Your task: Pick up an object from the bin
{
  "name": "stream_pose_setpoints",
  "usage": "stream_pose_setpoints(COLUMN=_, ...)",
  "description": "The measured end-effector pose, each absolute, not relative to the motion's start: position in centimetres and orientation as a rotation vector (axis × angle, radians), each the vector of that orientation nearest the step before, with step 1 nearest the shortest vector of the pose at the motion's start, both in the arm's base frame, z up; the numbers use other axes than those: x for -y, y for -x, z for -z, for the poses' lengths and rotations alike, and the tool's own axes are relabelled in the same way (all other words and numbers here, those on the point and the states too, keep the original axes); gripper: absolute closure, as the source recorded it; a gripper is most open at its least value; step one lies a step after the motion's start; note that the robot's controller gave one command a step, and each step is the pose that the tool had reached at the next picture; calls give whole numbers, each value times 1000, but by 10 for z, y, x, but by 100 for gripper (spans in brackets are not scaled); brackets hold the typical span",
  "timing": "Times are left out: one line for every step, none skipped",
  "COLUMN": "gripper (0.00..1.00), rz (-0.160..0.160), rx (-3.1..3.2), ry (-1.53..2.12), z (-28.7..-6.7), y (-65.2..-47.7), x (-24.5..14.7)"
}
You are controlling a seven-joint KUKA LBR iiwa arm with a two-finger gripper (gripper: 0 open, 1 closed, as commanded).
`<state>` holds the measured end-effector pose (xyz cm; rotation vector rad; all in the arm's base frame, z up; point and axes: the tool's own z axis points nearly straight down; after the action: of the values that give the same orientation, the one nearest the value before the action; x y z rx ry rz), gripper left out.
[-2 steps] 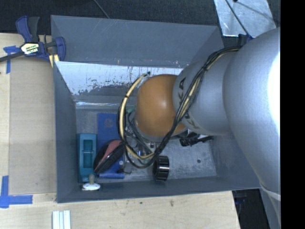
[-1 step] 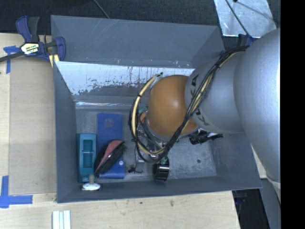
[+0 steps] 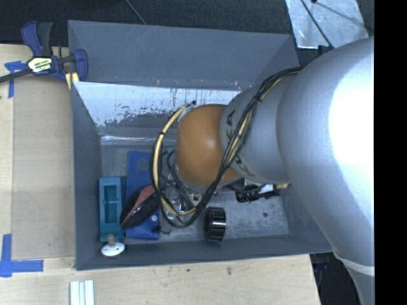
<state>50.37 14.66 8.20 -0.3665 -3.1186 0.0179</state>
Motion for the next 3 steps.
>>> stream_pose_setpoints(gripper=0, rz=-38, rx=3142, ry=0, z=-79, y=-506, x=-150)
stream_pose_setpoints(gripper=0, rz=-28, rx=3134, ry=126, z=-101, y=-498, x=-155)
stream_pose_setpoints(gripper=0, rz=-20, rx=3110, ry=419, z=-108, y=-493, x=-169)
